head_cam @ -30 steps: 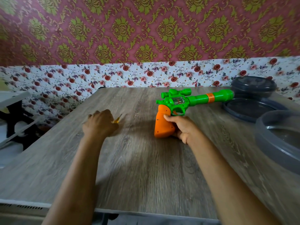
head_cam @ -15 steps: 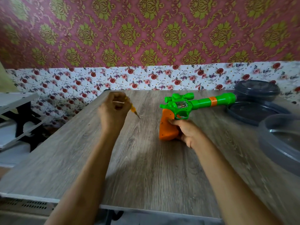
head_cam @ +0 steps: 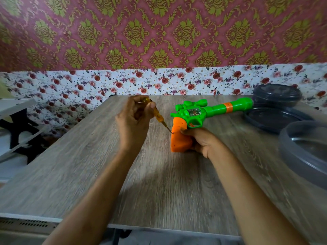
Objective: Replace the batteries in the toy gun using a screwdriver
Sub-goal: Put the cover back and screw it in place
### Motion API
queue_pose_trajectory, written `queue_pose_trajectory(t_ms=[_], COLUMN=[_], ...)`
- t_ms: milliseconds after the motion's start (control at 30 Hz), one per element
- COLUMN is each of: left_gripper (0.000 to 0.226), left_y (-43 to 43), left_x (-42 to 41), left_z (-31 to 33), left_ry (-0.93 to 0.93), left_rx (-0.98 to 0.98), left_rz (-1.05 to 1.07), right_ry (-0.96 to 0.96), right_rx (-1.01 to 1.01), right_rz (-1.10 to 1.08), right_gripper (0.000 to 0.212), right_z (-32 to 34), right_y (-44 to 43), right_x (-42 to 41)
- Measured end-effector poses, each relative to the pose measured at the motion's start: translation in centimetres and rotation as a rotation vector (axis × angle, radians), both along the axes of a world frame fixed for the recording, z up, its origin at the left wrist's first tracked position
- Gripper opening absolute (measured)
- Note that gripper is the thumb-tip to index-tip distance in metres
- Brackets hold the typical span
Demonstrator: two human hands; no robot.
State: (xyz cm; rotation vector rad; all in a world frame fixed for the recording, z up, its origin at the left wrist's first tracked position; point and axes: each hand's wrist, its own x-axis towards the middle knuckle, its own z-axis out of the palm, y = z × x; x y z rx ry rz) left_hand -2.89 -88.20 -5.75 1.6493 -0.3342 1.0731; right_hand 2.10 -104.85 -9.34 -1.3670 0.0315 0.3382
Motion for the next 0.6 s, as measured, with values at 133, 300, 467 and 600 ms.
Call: queue_pose_trajectory(t_ms=[133,300,467,600], left_gripper=[0.015,0.014,0.015,0.014], left_y=[-0.02,-0.1,-0.18,-0.29], left_x=[-0.1,-0.42,-0.68,-0.74], left_z=[0.16,0.35,0.48,0.5], left_ry=[-0.019,-0.012,-0.02,-0.011], left_rx=[-0.027,-0.059,-0.023,-0.018], left_rz=[0.004,-0.05,-0.034,-0.04], right_ry=[0.02,-0.011,-0.007,-0.003], right_rx=[0.047,0.057,0.058,0.065], right_rz=[-0.011,0.006,0.019,0.041], right_gripper=[0.015,0.029,0.043,0.041], right_z=[-0.22,-0.57,-0.64,-0.67], right_y=[0.0,0.04,0.04,0.01], right_x=[0.31,0.39,0.63,0.69])
